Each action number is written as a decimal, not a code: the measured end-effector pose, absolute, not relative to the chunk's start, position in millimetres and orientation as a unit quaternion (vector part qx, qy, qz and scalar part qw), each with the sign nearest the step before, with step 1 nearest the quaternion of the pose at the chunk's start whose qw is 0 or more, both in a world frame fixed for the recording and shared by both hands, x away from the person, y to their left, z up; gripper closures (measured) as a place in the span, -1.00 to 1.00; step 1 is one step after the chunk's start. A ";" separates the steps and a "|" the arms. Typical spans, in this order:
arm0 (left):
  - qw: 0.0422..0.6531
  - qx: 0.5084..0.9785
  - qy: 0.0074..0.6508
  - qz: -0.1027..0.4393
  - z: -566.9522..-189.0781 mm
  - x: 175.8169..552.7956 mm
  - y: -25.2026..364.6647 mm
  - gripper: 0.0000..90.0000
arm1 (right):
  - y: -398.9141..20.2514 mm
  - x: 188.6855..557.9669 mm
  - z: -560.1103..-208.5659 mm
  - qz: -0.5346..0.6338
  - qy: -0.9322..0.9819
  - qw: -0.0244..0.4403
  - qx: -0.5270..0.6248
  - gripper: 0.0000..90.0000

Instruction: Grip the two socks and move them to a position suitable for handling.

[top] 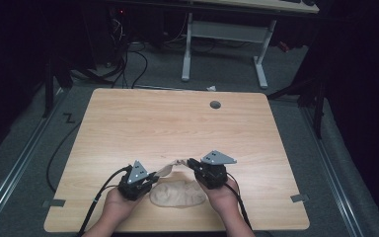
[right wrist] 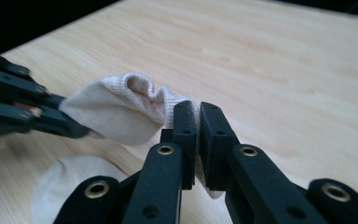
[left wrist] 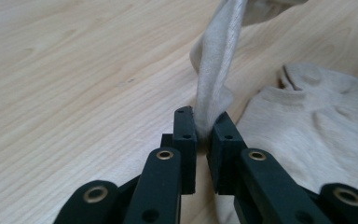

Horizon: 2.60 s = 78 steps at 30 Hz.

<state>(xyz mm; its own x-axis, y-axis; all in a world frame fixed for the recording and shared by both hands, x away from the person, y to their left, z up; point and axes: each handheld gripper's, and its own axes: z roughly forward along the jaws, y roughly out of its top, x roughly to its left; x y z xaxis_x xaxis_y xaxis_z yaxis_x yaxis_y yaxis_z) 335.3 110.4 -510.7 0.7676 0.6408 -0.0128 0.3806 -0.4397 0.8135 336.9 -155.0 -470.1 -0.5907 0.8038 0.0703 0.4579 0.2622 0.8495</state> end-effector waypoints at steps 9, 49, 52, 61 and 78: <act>0.433 0.828 0.325 0.145 -512.3 344.7 113.4 0.73 | -167.4 361.1 -495.0 0.421 0.770 0.166 0.449 0.87; 0.396 0.810 0.385 0.195 -525.1 375.5 118.5 0.85 | -139.7 430.5 -520.7 0.373 0.781 0.172 0.470 0.44; 0.395 0.811 0.385 0.197 -524.9 375.5 119.5 0.84 | -137.9 439.6 -528.1 0.352 0.782 0.166 0.487 0.37; 0.405 0.803 0.387 0.202 -521.4 371.5 121.5 0.90 | -142.1 414.4 -519.8 0.363 0.796 0.182 0.449 0.91; 0.431 0.790 0.383 0.207 -505.3 359.8 124.3 0.91 | -154.0 363.3 -489.4 0.415 0.781 0.224 0.410 0.92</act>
